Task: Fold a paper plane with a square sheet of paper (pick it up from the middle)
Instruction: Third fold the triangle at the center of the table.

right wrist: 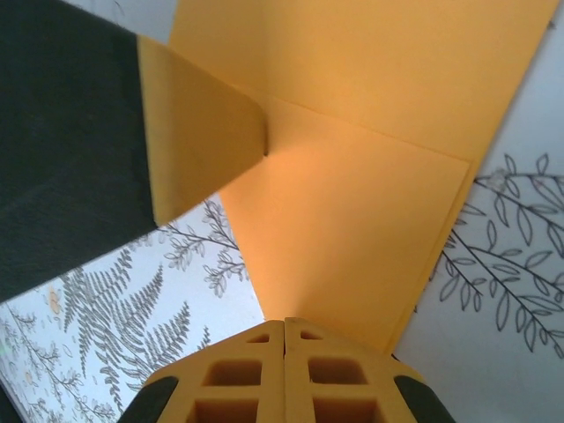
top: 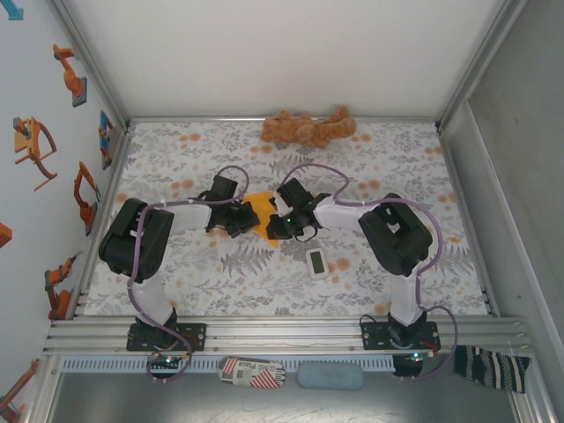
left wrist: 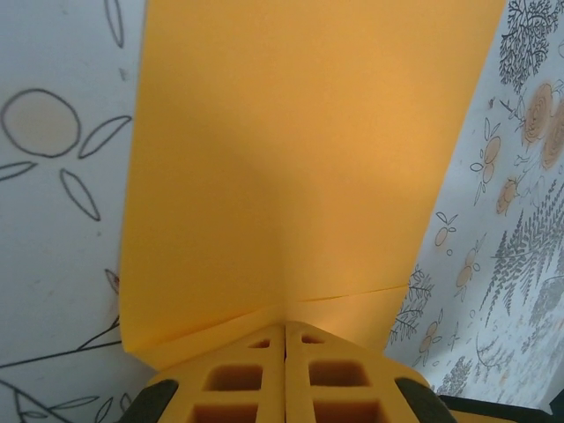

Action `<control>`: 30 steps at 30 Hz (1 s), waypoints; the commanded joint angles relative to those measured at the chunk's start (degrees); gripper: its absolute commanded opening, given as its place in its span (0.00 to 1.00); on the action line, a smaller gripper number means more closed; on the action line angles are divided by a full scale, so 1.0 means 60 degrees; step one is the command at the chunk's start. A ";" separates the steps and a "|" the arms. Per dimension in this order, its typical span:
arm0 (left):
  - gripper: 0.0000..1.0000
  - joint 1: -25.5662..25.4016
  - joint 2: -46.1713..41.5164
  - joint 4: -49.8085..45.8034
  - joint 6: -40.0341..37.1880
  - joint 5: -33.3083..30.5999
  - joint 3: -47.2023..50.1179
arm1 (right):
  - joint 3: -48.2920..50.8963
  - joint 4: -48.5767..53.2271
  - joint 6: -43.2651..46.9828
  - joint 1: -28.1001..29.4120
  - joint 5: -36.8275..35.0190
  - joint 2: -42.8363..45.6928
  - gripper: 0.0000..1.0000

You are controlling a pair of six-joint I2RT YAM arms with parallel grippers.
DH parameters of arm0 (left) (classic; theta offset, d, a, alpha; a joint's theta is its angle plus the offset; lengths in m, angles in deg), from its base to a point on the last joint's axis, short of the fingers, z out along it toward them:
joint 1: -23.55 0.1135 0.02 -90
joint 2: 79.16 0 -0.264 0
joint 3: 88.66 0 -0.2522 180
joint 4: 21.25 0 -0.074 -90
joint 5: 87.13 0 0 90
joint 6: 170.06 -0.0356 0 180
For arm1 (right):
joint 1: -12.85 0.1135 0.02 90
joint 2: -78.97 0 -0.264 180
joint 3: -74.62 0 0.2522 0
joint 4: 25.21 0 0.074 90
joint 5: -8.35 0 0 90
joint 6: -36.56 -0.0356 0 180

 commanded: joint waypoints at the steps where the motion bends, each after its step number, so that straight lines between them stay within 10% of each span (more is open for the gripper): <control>1: 0.07 -0.0027 0.0419 -0.0852 0.0001 -0.0221 -0.0197 | -0.0043 0.0542 0.0217 -0.0045 0.0026 -0.0127 0.00; 17: 0.07 -0.0008 0.0603 -0.1677 -0.0025 -0.0431 -0.0591 | 0.0497 0.2143 0.1688 -0.0118 -0.0133 0.0953 0.00; 30: 0.10 -0.0026 0.0694 -0.1543 0.0949 0.0162 -0.1110 | 0.0732 -0.1416 -0.3061 -0.0173 -0.2131 0.1232 0.00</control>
